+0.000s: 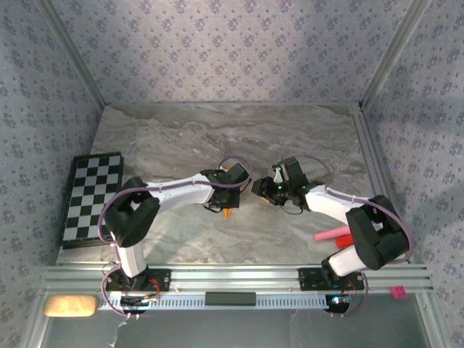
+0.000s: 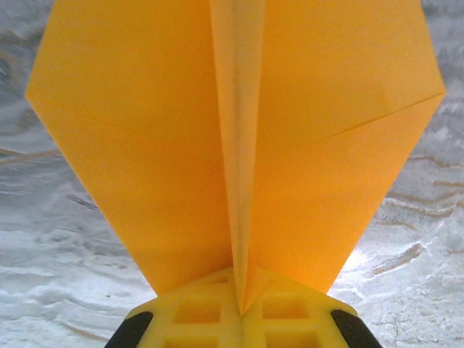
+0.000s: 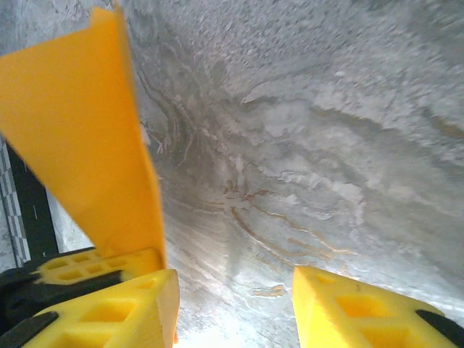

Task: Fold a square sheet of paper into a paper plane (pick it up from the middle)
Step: Move a paper plane to the center of the table.

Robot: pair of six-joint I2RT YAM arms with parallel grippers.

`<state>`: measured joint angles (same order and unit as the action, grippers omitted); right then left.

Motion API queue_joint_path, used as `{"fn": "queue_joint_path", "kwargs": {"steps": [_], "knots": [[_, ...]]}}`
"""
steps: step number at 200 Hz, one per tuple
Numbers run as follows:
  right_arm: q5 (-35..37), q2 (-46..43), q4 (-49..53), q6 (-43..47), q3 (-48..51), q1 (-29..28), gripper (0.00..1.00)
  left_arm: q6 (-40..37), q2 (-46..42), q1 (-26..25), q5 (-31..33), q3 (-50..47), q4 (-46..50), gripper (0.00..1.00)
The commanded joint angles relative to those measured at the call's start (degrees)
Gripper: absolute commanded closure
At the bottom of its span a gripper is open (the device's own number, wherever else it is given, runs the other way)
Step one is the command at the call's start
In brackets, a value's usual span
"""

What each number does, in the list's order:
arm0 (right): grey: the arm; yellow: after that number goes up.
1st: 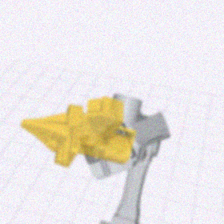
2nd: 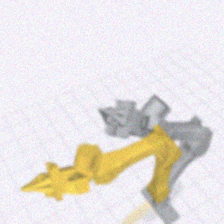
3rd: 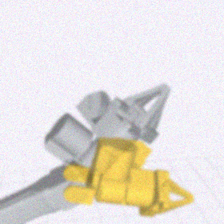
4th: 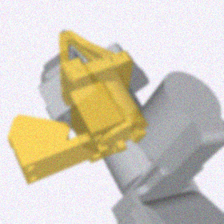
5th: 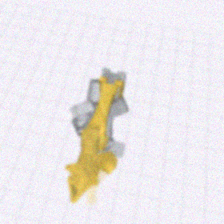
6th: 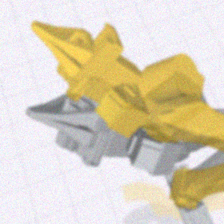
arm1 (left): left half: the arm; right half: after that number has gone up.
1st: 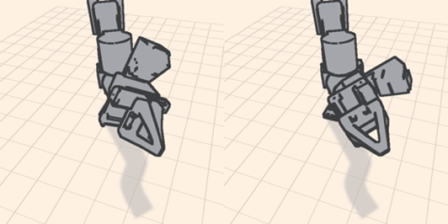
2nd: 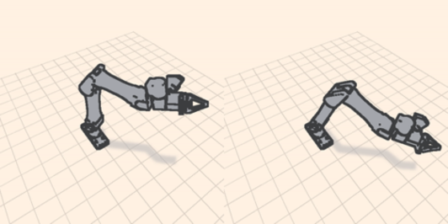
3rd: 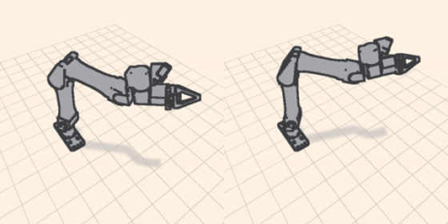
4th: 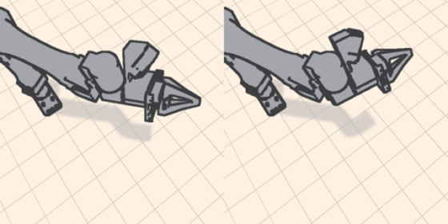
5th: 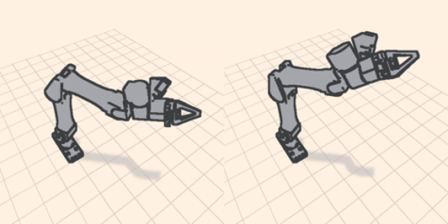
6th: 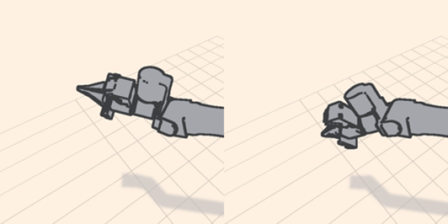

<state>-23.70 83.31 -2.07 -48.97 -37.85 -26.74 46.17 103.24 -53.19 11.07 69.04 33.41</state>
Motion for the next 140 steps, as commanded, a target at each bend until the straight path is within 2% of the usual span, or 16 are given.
{"fn": "queue_joint_path", "kwargs": {"steps": [1, 140], "knots": [[1.8, -1.5, 3.4, 1.2, 1.8, 0.8, 0.53, 0.7, 1.5, 0.2, 3.9, 2.5, 6.6, 0.94], [1.4, -1.4, 3.3, 1.0, 3.0, 1.4, 0.53, 1.2, 5.3, 0.4, 0.1, 2.9, 5.8, 0.89]]}}
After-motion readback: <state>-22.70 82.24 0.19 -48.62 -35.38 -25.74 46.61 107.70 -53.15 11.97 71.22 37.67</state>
